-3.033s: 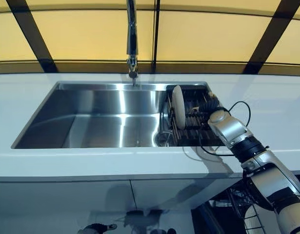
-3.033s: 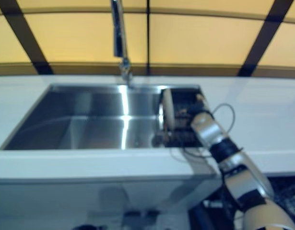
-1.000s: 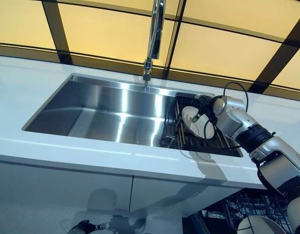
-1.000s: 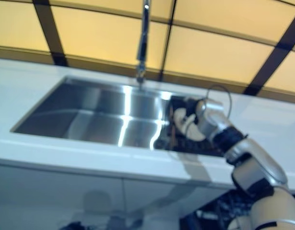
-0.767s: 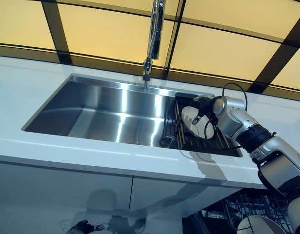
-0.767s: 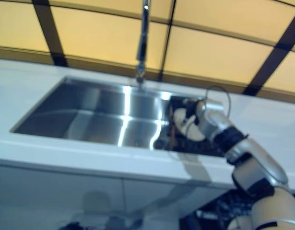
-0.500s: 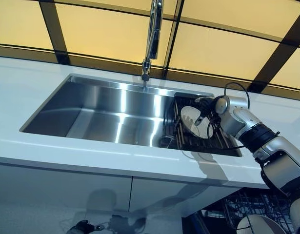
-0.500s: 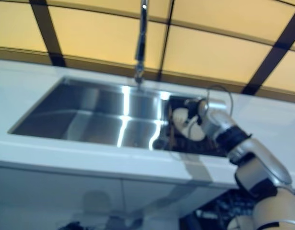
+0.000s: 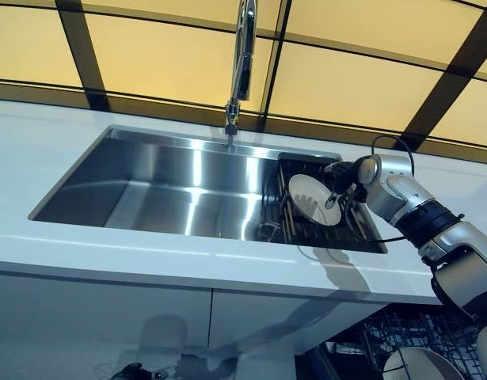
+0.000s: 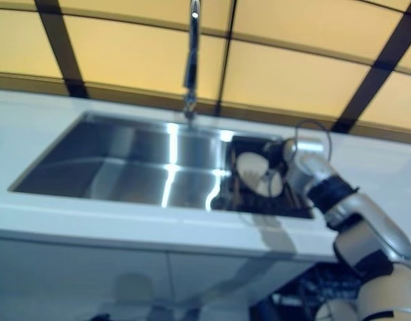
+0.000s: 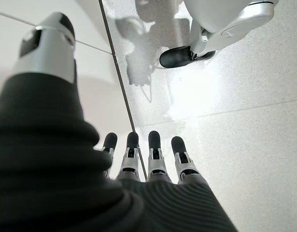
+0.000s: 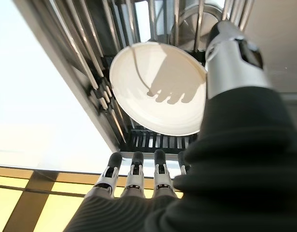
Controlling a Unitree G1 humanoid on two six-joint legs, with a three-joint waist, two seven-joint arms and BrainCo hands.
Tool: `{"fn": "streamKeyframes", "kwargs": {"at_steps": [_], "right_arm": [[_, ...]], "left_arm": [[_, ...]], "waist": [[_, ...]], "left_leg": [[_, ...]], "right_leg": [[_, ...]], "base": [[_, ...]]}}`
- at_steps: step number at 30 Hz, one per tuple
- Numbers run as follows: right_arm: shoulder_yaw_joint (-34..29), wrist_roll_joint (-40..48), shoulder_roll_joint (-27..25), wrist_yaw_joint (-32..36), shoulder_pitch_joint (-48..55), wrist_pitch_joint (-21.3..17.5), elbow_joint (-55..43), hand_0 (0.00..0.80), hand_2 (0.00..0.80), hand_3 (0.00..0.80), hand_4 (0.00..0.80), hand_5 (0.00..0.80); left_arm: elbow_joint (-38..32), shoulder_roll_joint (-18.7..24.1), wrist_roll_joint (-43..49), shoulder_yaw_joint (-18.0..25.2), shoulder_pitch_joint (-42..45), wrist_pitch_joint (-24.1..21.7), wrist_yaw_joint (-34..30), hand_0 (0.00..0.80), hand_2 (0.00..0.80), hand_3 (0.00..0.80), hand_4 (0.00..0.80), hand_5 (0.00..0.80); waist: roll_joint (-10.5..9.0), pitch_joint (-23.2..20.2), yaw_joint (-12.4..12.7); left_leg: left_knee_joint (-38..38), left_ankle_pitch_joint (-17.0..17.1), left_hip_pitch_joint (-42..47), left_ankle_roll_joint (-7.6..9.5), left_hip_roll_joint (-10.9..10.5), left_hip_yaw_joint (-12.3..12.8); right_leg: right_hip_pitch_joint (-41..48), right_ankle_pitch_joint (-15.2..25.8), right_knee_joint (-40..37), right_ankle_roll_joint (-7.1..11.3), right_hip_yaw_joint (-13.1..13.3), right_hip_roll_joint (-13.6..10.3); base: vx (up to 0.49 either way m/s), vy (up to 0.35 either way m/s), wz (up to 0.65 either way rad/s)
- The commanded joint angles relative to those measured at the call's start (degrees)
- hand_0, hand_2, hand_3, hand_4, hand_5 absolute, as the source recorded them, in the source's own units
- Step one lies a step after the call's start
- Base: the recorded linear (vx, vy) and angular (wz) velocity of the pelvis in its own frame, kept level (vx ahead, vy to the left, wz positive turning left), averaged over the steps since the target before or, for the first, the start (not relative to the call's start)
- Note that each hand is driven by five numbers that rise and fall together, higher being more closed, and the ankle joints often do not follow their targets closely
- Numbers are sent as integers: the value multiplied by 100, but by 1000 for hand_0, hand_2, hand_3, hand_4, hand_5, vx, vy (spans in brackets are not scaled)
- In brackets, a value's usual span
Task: Take plates into dishwasher
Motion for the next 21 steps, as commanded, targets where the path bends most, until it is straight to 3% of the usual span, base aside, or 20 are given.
{"fn": "streamKeyframes", "kwargs": {"at_steps": [1, 21], "right_arm": [[159, -192, -554, 175, -299, 17, -95, 0, 0, 0, 0, 0], [-529, -249, -437, 556, 838, 178, -1060, 0, 0, 0, 0, 0]], "left_arm": [[141, 134, 215, -59, -215, -203, -41, 0, 0, 0, 0, 0], [-68, 135, 249, 61, -219, -192, -93, 0, 0, 0, 0, 0]], "waist": [[-79, 24, 21], [57, 44, -149]], "left_leg": [[-28, 5, -244, 179, -115, -64], [-28, -18, -175, 231, -147, -9]], "right_leg": [[360, -262, 5, 475, -82, -237], [363, -258, 22, 487, 8, -268]], "base": [[-7, 8, -7], [1, 1, -1]]}}
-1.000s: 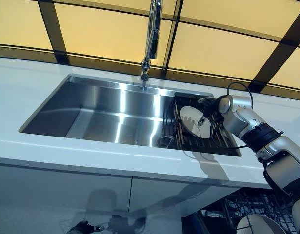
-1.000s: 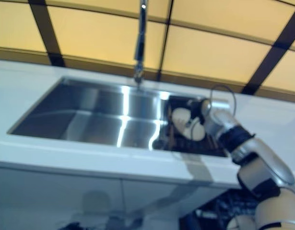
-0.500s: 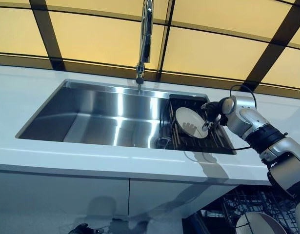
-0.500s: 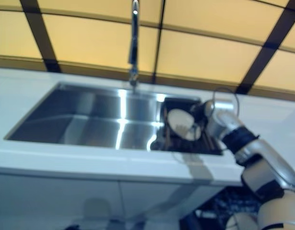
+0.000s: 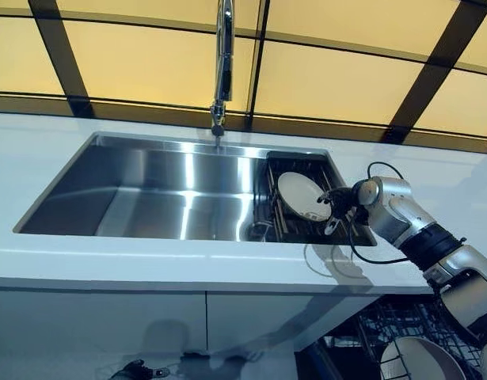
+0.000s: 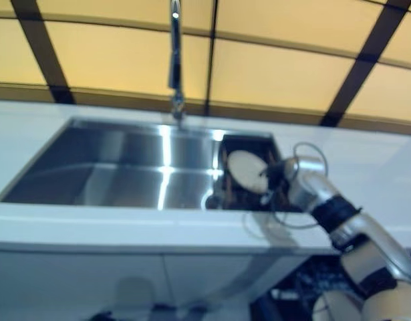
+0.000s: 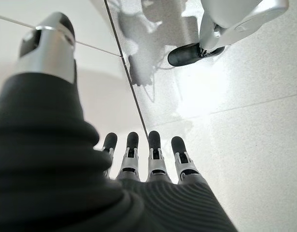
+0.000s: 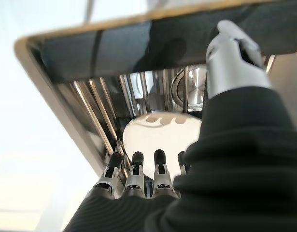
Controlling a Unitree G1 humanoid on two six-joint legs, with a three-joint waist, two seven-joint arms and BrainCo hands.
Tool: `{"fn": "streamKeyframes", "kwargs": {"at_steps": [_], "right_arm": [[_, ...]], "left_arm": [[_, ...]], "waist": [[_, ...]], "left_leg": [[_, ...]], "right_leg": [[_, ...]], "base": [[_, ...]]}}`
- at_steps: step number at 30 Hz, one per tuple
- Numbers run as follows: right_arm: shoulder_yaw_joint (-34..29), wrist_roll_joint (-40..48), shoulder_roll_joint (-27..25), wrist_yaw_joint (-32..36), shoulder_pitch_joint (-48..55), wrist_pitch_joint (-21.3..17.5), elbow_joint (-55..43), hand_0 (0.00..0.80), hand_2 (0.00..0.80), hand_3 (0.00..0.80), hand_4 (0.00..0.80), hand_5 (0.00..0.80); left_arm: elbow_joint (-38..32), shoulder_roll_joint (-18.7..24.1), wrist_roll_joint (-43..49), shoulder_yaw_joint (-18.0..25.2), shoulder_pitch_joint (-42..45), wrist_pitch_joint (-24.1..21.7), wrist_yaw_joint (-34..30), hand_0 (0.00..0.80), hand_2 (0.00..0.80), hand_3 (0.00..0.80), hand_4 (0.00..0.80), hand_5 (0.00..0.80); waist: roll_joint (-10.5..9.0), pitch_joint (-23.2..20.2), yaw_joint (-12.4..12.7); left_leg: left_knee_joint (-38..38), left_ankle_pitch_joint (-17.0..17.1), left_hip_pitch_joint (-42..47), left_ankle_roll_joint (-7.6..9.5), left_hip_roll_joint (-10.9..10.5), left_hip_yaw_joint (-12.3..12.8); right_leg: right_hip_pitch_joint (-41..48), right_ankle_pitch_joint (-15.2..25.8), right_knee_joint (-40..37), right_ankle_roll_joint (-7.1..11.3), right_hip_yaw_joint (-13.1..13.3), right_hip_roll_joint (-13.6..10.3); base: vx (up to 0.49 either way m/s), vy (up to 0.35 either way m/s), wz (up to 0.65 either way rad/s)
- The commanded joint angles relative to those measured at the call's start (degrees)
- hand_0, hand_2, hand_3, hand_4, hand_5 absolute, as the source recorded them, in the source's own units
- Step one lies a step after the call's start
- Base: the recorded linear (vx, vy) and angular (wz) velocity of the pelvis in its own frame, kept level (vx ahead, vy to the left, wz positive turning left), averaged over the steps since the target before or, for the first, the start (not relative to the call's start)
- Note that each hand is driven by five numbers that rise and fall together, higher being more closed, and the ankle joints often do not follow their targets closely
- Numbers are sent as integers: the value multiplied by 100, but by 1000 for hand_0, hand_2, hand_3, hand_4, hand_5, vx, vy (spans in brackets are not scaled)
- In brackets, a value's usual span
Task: Take plates into dishwasher
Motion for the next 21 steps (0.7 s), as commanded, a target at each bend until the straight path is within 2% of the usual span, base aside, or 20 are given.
{"fn": "streamKeyframes", "kwargs": {"at_steps": [1, 13, 21], "right_arm": [[-61, -232, -339, -82, -241, 74, -220, 0, 0, 0, 0, 0], [-238, -267, -153, -381, -75, 100, -490, 0, 0, 0, 0, 0], [-275, -352, -55, -866, -233, 156, -550, 0, 0, 0, 0, 0]], "left_arm": [[20, 128, 230, 10, -242, -91, -16, 0, 0, 0, 0, 0], [-28, 84, 155, 30, -288, -20, 7, 0, 0, 0, 0, 0], [-24, 63, 116, -12, -357, 56, -5, 0, 0, 0, 0, 0]], "waist": [[-73, 85, 29], [6, 161, 19], [55, 152, 38]], "left_leg": [[-23, -18, -188, 230, -152, -118], [-23, 15, -254, 244, -159, -145], [-23, 29, -294, 243, -160, -158]], "right_leg": [[392, -270, 20, 500, -71, -280], [340, -267, 16, 490, -56, -271], [318, -268, 4, 498, -70, -278]], "base": [[20, 20, -5], [-7, 3, -1], [0, 0, 0]]}}
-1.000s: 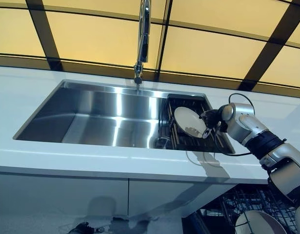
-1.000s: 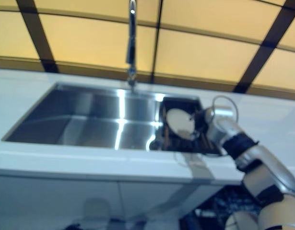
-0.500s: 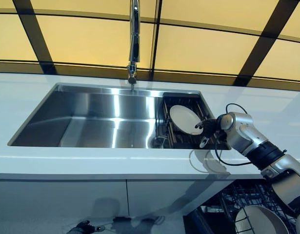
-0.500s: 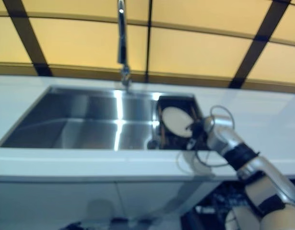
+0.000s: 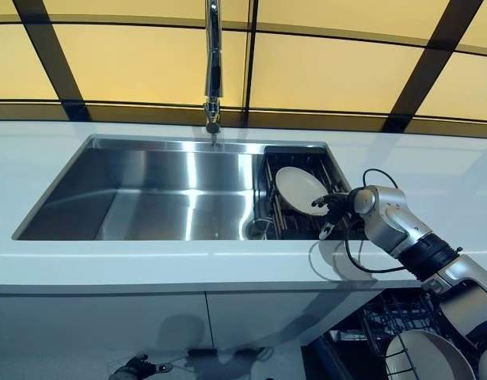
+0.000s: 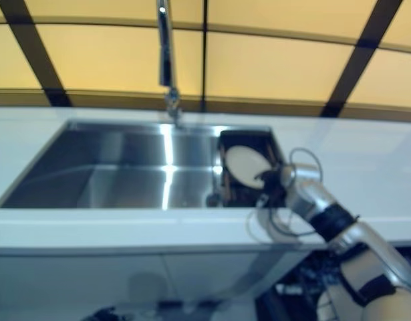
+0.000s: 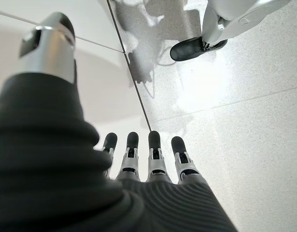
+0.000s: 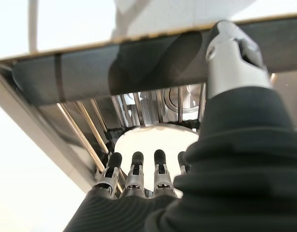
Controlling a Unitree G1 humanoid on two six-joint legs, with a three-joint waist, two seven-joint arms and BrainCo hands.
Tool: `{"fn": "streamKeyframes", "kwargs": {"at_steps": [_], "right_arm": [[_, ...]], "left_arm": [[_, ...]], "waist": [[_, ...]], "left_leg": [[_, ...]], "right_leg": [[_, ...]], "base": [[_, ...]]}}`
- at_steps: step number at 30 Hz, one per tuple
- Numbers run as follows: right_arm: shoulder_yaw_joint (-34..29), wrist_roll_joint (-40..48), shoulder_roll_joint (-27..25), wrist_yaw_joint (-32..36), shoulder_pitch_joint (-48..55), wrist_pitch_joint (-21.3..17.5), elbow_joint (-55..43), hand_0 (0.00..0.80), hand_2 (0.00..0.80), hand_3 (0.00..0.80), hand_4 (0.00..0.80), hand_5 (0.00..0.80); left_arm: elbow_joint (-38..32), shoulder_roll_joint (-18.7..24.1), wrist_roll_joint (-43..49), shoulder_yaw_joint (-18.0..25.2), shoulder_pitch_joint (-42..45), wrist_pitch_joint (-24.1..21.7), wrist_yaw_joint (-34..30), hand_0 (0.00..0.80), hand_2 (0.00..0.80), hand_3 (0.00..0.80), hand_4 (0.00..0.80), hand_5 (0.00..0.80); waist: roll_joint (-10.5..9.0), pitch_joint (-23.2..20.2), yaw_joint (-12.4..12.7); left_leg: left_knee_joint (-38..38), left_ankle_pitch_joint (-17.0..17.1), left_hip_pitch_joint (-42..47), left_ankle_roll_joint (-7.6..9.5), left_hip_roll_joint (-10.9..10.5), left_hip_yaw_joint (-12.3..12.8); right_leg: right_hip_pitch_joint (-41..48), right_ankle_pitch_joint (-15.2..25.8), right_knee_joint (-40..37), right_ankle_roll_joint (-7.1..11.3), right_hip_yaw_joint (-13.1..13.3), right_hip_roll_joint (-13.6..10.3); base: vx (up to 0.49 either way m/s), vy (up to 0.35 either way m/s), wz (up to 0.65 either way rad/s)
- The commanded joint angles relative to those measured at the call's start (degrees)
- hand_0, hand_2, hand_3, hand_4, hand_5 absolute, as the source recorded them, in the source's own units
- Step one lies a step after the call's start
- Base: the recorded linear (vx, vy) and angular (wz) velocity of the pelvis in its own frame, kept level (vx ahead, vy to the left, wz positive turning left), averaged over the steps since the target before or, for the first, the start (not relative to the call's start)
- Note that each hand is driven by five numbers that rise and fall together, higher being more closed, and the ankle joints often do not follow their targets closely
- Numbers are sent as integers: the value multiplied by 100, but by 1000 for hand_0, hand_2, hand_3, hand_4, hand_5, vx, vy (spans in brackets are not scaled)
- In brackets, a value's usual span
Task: Take plates into dishwasher
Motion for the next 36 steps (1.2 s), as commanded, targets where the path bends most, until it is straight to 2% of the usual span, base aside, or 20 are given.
{"fn": "streamKeyframes", "kwargs": {"at_steps": [1, 17, 25, 36], "right_arm": [[-59, -353, -150, -442, -526, 93, -147, 0, 0, 0, 0, 0], [-122, -594, -127, -864, -709, 164, -246, 0, 0, 0, 0, 0], [-135, -805, 39, -835, -539, 308, -252, 0, 0, 0, 0, 0], [-144, -671, 367, -1361, -260, 501, 7, 0, 0, 0, 0, 0]], "left_arm": [[184, 62, 106, -30, -366, 38, 11, 0, 0, 0, 0, 0], [171, 37, 102, -72, -397, 120, -1, 0, 0, 0, 0, 0], [112, -15, 23, -78, -404, 166, 73, 0, 0, 0, 0, 0], [15, -52, -95, -119, -486, 275, 90, 0, 0, 0, 0, 0]], "waist": [[-118, 60, 30], [-91, -14, 26], [-48, 35, 30], [9, 90, 54]], "left_leg": [[-15, 33, -268, 245, -196, -166], [-15, 8, -237, 248, -188, -151], [-15, 21, -267, 254, -188, -153], [-15, 28, -306, 267, -208, -180]], "right_leg": [[355, -272, 14, 505, -100, -284], [356, -289, 19, 506, -89, -268], [322, -289, 30, 494, -59, -264], [277, -285, 39, 482, -74, -270]], "base": [[0, 0, 0], [0, 0, 0], [0, 0, 0], [0, 0, 0]]}}
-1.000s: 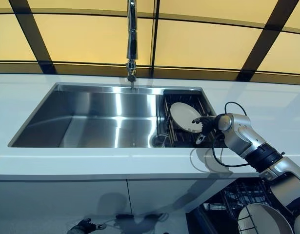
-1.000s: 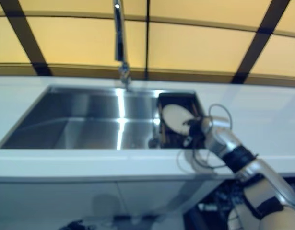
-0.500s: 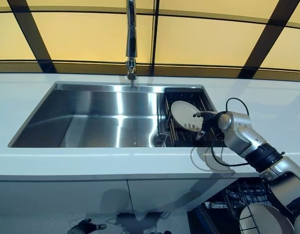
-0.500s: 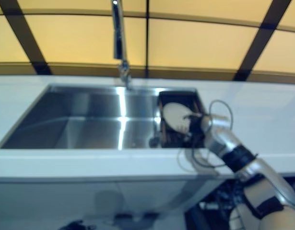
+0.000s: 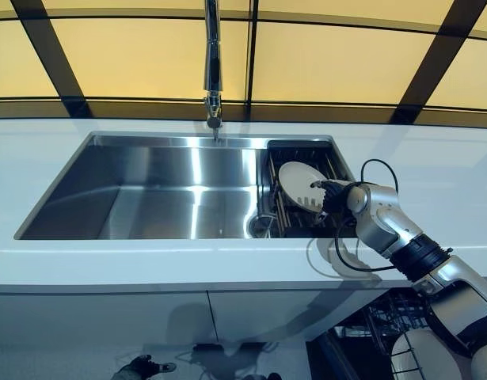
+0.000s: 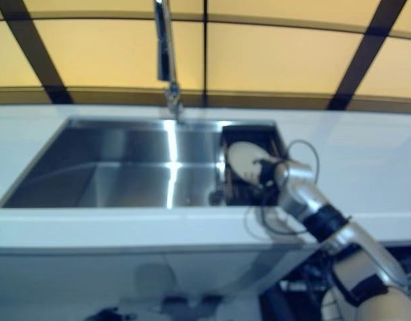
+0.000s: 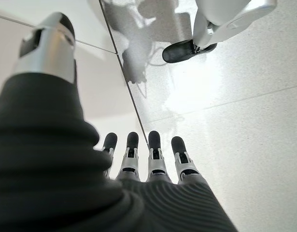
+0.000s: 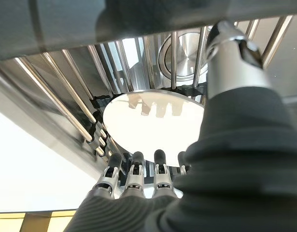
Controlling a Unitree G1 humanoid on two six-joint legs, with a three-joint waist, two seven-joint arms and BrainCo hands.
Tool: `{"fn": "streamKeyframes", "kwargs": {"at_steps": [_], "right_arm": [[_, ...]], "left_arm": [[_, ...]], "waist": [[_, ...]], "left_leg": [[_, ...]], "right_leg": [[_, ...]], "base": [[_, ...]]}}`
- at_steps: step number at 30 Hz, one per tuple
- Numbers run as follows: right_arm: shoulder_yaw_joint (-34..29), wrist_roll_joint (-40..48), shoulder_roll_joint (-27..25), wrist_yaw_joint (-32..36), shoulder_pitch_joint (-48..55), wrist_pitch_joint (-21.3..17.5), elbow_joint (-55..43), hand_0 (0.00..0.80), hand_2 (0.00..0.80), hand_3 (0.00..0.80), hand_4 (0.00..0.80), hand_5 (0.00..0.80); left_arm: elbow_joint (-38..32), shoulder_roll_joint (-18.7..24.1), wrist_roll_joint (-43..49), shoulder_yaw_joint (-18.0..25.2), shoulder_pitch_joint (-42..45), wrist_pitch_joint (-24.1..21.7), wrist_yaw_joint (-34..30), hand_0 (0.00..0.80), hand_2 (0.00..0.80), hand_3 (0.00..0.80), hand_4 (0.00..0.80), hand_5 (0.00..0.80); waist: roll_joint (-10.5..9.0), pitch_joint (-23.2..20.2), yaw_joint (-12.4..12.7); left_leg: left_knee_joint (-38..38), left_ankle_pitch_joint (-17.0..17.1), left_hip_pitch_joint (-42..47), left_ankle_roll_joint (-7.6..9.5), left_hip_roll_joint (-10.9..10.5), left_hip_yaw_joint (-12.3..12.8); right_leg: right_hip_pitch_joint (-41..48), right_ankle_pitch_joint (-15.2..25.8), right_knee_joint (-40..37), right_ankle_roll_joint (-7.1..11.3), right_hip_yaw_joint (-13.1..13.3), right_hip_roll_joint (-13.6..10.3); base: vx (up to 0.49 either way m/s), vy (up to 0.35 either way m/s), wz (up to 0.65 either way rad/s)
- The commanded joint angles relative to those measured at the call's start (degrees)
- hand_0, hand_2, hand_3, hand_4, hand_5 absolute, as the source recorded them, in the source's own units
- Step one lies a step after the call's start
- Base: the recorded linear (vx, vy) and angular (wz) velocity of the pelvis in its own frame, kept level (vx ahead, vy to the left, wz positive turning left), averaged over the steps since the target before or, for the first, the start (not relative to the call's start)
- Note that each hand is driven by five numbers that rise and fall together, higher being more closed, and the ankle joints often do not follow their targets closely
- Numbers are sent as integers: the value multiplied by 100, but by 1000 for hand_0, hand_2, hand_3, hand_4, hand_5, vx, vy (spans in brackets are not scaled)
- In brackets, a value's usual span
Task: Take plates into dishwasher
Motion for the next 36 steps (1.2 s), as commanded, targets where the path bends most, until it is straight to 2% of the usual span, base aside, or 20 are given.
{"fn": "streamKeyframes", "kwargs": {"at_steps": [1, 12, 20, 21, 23, 26, 29, 30, 31, 36], "right_arm": [[-78, -161, 54, -369, -297, 199, 206, 0, 0, 0, 0, 0], [132, 86, 413, -925, -457, 335, 946, 0, 0, 0, 0, 0], [367, 295, 788, -1820, -803, 401, 1961, 0, 0, 0, 0, 0], [413, 373, 839, -1973, -883, 420, 2124, 166, 166, 166, 166, 166], [476, 562, 940, -2220, -1066, 460, 2426, 298, 298, 298, 298, 298], [518, 727, 1030, -2488, -1259, 398, 2772, 323, 323, 323, 323, 323], [521, 825, 1113, -2843, -1534, 323, 3215, 505, 505, 505, 505, 505], [512, 803, 1124, -2890, -1590, 301, 3318, 728, 728, 728, 728, 728], [525, 861, 1119, -3033, -1671, 238, 3445, 800, 800, 800, 800, 800], [549, 975, 1001, -3444, -1920, 25, 3720, 800, 800, 800, 800, 800]], "left_arm": [[169, 16, -114, -147, -475, 49, 127, 0, 0, 0, 0, 0], [131, -35, -251, -275, -684, 141, 186, 0, 0, 0, 0, 0], [184, -171, -414, -476, -885, 195, 288, 0, 0, 0, 0, 0], [210, -186, -431, -509, -918, 196, 292, 0, 0, 0, 0, 0], [267, -214, -473, -567, -991, 197, 289, 0, 0, 0, 0, 0], [297, -242, -509, -617, -1045, 191, 273, 0, 0, 0, 0, 0], [342, -305, -513, -676, -1098, 195, 248, 0, 0, 0, 0, 0], [344, -327, -533, -694, -1106, 201, 260, 0, 0, 0, 0, 0], [323, -347, -541, -702, -1107, 213, 261, 0, 0, 0, 0, 0], [321, -371, -551, -749, -1114, 245, 232, 0, 0, 0, 0, 0]], "waist": [[-114, 13, 63], [-33, 161, 152], [68, 226, 260], [84, 232, 275], [113, 248, 300], [151, 271, 338], [201, 286, 388], [215, 287, 397], [239, 285, 415], [282, 260, 457]], "left_leg": [[-16, 33, -255, 269, -211, -164], [-16, 69, -336, 276, -221, -223], [-8, 88, -424, 278, -235, -279], [-6, 95, -447, 276, -238, -286], [-1, 100, -481, 273, -246, -304], [9, 111, -523, 270, -252, -325], [32, 124, -561, 268, -263, -354], [37, 125, -571, 268, -268, -363], [36, 129, -582, 266, -270, -375], [41, 138, -628, 250, -286, -423]], "right_leg": [[317, -287, 39, 476, -43, -280], [248, -275, 68, 452, -73, -300], [182, -274, 76, 424, -117, -315], [165, -270, 76, 418, -119, -317], [129, -268, 81, 407, -121, -318], [95, -263, 85, 400, -142, -327], [71, -265, 94, 386, -160, -334], [65, -264, 95, 385, -163, -337], [53, -263, 93, 382, -166, -338], [32, -275, 93, 381, -192, -339]], "base": [[-31, 14, 0], [-26, 5, 2], [-11, 6, 2], [-33, 18, 4], [-47, 24, 1], [-32, 20, 4], [-12, 16, 3], [0, 0, 0], [0, 0, 0], [-13, 16, 11]]}}
